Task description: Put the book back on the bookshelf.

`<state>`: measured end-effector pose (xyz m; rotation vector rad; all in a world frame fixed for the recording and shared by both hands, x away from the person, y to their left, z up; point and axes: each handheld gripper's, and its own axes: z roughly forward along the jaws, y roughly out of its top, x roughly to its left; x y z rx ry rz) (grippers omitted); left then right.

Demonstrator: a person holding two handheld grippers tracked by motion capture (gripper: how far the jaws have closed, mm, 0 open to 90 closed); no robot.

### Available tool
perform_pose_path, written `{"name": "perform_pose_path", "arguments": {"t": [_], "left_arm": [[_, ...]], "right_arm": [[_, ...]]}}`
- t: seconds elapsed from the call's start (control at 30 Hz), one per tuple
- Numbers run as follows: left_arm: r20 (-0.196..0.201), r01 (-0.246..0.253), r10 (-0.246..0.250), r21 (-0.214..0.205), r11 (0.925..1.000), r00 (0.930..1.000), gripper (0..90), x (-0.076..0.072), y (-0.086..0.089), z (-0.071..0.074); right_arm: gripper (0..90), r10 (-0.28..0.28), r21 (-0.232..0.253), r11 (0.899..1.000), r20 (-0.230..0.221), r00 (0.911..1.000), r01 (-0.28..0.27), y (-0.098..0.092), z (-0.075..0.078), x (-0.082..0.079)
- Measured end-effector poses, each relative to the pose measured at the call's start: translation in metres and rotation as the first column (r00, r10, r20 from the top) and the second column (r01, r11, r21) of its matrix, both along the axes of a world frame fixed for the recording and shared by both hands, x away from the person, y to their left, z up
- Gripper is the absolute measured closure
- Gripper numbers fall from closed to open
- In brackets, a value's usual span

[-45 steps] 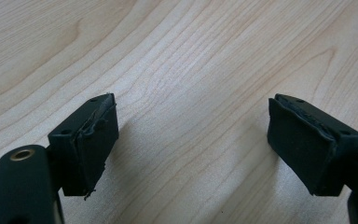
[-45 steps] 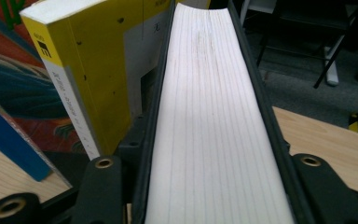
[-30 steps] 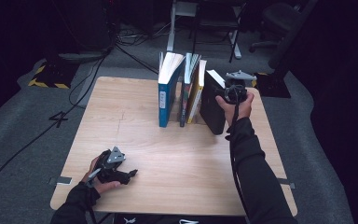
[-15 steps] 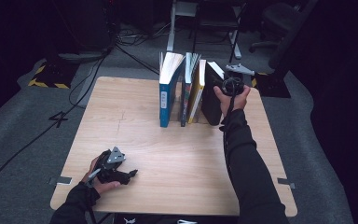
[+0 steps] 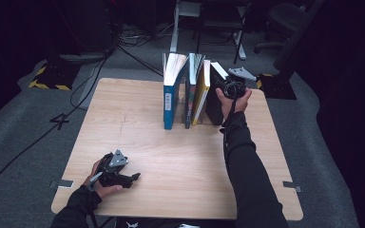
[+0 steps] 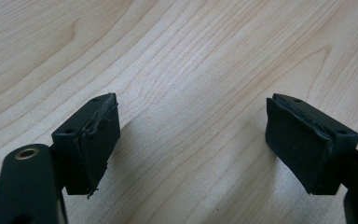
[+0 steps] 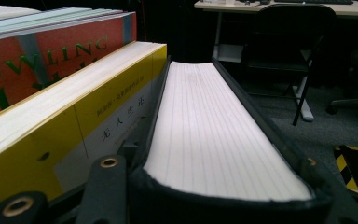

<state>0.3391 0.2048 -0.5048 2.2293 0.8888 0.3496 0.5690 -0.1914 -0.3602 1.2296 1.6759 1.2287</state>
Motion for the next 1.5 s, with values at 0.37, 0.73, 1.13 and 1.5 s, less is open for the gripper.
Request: {"name": "perform_pose_path", "arguments": {"t": [0.37,0.73,1.13,1.5], "left_arm": [[-0.002,-0.005,0.005,-0.002,1.0000,1.0000,18.2,0.000,0.000,0.000],[-0.002,-0.004,0.004,-0.001,1.0000,1.0000,18.0,0.000,0.000,0.000],[-0.003,-0.005,0.005,-0.001,1.0000,1.0000,17.9,0.000,0.000,0.000],[-0.004,-0.011,0.011,0.000,0.9999,0.9999,16.9,0.000,-0.001,0.000]], "right_arm": [[52.7,0.013,-0.015,1.000,0.006,0.9999,-0.013,-0.004,-0.006,-0.013],[51.1,0.024,-0.040,0.999,-0.007,0.9997,-0.024,-0.009,-0.013,-0.029],[40.8,0.084,0.005,0.996,-0.039,0.9957,-0.084,-0.022,-0.014,-0.045],[38.6,0.183,-0.011,0.983,-0.055,0.9816,-0.184,-0.046,-0.044,-0.075]]}}
